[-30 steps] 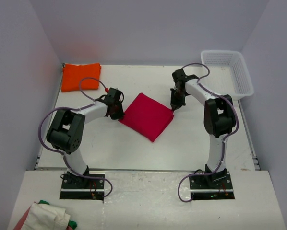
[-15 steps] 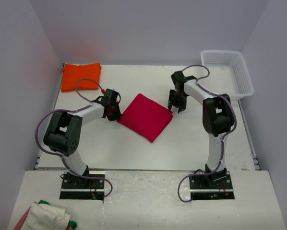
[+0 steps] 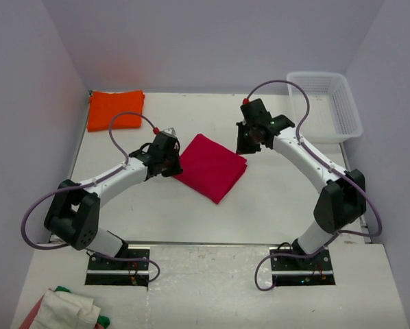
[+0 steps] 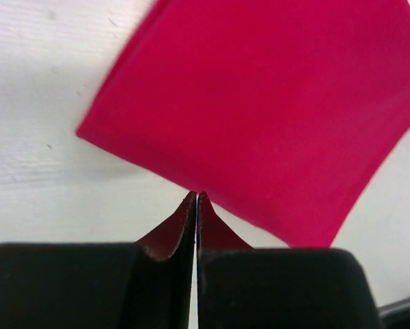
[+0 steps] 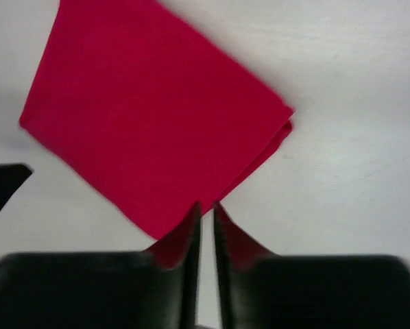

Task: Fold and stack the t-shirts
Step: Smooth out wrinkles on the folded tshirt

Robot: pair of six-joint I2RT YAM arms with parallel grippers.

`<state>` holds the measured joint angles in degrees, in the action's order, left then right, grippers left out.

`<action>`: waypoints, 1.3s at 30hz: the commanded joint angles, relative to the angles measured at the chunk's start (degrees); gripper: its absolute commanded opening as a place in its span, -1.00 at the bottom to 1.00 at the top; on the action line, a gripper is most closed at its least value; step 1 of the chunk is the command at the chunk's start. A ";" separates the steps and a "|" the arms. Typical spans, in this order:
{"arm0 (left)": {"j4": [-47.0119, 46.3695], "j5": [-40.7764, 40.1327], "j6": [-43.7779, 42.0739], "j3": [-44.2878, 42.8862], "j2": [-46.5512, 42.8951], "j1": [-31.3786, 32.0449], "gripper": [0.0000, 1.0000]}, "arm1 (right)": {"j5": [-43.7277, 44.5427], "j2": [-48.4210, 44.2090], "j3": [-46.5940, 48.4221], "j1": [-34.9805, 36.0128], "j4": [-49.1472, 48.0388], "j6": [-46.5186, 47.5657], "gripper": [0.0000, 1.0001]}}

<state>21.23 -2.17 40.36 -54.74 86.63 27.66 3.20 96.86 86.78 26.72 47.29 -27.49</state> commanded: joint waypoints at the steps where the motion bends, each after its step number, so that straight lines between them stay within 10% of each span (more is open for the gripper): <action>1: 1.00 -3.35 2.71 1.13 -4.88 2.49 -1.00 | -10.91 -3.25 -6.53 2.37 -5.09 -1.17 -0.97; 13: 0.29 1.27 -14.07 -20.91 11.08 0.12 -0.96 | -33.52 2.19 -17.53 7.47 -22.15 -5.03 -1.00; 22: -0.14 9.10 -16.28 -35.34 28.23 -3.31 -0.98 | -31.86 5.79 -19.46 8.70 -23.12 -6.88 -1.00; 39: -4.27 11.41 -14.35 -33.69 35.72 -6.39 -0.99 | -15.70 11.07 -24.81 8.96 -18.12 -16.54 -1.00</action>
<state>19.09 10.24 25.91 -89.43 123.33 22.57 -23.14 108.22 64.58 35.33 25.32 -41.08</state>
